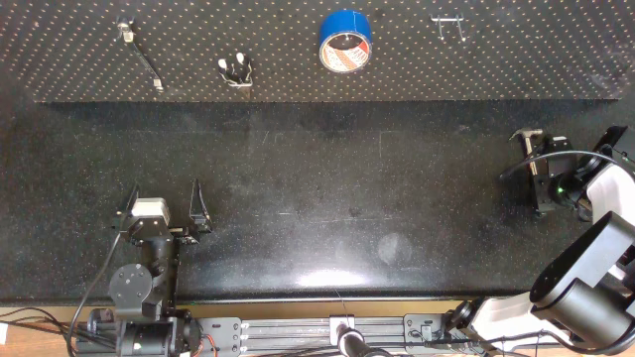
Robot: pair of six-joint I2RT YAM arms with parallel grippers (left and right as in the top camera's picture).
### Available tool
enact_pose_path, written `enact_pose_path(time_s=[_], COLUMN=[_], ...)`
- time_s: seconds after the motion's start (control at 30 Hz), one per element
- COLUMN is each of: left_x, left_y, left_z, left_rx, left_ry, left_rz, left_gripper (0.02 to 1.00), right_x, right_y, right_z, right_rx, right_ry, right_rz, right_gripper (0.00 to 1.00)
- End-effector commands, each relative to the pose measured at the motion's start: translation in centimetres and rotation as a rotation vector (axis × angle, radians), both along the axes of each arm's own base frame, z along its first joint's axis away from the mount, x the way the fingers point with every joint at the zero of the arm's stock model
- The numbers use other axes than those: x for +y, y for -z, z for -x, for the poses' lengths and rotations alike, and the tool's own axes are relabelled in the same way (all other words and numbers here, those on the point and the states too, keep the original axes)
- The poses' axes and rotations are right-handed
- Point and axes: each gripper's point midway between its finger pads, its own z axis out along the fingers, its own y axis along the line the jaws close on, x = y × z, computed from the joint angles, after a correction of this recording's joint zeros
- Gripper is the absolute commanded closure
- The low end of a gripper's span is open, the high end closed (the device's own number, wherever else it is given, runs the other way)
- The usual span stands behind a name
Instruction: Place Tools Onto Pegboard
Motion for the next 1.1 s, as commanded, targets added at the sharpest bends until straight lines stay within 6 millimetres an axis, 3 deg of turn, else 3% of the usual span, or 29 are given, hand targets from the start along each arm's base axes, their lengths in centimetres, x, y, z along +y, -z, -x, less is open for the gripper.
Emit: enact_pose_path(time_s=[0.03, 0.5, 0.6, 0.9, 1.1], left_x=[0.1, 0.1, 0.1, 0.1, 0.1], left_y=[0.0, 0.0, 0.0, 0.0, 0.0], left_z=[0.1, 0.0, 0.1, 0.1, 0.1], left_rx=[-0.001, -0.002, -0.001, -0.001, -0.001], left_ry=[-0.003, -0.003, -0.003, -0.003, -0.003], left_rz=[0.016, 0.016, 0.016, 0.016, 0.016], left_gripper=[0.023, 0.023, 0.023, 0.020, 0.023], right_x=[0.0, 0.0, -0.1, 0.1, -0.2], right_y=[1.4, 0.2, -1.3, -8.7, -10.4], right_z=[0.9, 0.5, 0.1, 0.3, -0.1], right_rx=[0.050, 0.009, -0.033, -0.210, -0.272], right_ry=[0.057, 0.114, 0.140, 0.336, 0.313], right_rz=[-0.020, -0.024, -0.008, 0.048, 0.086], right_gripper=[0.886, 0.923, 0.923, 0.923, 0.925])
